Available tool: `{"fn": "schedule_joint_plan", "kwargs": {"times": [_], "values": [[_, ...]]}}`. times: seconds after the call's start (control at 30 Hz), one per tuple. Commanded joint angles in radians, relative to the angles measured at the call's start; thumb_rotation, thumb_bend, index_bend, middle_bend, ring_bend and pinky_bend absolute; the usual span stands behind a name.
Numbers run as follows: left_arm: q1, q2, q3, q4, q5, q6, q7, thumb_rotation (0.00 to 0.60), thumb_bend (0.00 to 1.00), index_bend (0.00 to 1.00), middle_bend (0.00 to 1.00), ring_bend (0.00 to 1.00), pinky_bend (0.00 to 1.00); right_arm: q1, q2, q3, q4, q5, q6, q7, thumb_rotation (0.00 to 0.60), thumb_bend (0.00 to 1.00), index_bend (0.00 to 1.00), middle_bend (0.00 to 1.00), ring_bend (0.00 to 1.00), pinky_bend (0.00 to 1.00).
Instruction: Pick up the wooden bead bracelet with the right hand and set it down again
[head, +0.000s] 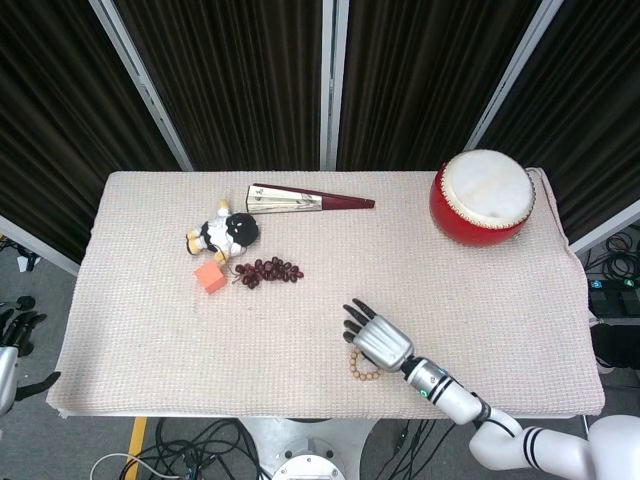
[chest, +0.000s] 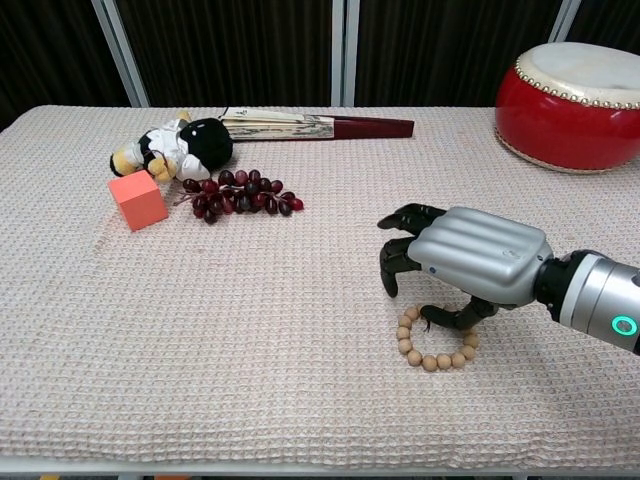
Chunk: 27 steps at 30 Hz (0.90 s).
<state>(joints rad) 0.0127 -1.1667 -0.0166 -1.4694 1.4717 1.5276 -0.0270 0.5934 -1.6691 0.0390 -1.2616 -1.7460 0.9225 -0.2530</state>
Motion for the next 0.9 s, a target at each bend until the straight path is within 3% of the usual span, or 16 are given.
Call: {"fn": "schedule_joint_plan", "kwargs": {"times": [0.03, 0.43, 0.6, 0.77, 0.9], "values": [[-0.001, -0.001, -0.001, 0.004, -0.001, -0.003, -0.004, 0.6, 0.0, 0.19, 0.16, 0.05, 0.1, 0.006, -0.021, -0.029, 0.027, -0.032, 0.044, 0.01, 0.6, 0.33, 0.41, 0.27, 0.0, 0.0], [-0.003, -0.002, 0.0, 0.02, -0.007, -0.018, -0.024, 0.6, 0.0, 0.19, 0.15, 0.05, 0.1, 0.023, -0.088, -0.082, 0.119, -0.051, 0.082, 0.006, 0.6, 0.31, 0.46, 0.28, 0.0, 0.0], [-0.002, -0.004, 0.0, 0.026, -0.008, -0.019, -0.032, 0.6, 0.0, 0.19, 0.16, 0.05, 0.1, 0.011, -0.117, -0.092, 0.182, -0.071, 0.161, 0.013, 0.6, 0.33, 0.65, 0.33, 0.06, 0.0], [-0.003, -0.005, 0.0, 0.031, -0.005, -0.019, -0.038, 0.6, 0.0, 0.19, 0.15, 0.05, 0.1, -0.008, -0.098, -0.048, 0.175, -0.004, 0.198, 0.062, 0.6, 0.4, 0.74, 0.4, 0.12, 0.0], [-0.006, -0.005, 0.001, 0.036, -0.001, -0.024, -0.049, 0.6, 0.0, 0.19, 0.16, 0.05, 0.1, -0.017, -0.007, 0.026, 0.031, 0.147, 0.134, 0.168, 0.6, 0.42, 0.75, 0.46, 0.16, 0.0]]}}
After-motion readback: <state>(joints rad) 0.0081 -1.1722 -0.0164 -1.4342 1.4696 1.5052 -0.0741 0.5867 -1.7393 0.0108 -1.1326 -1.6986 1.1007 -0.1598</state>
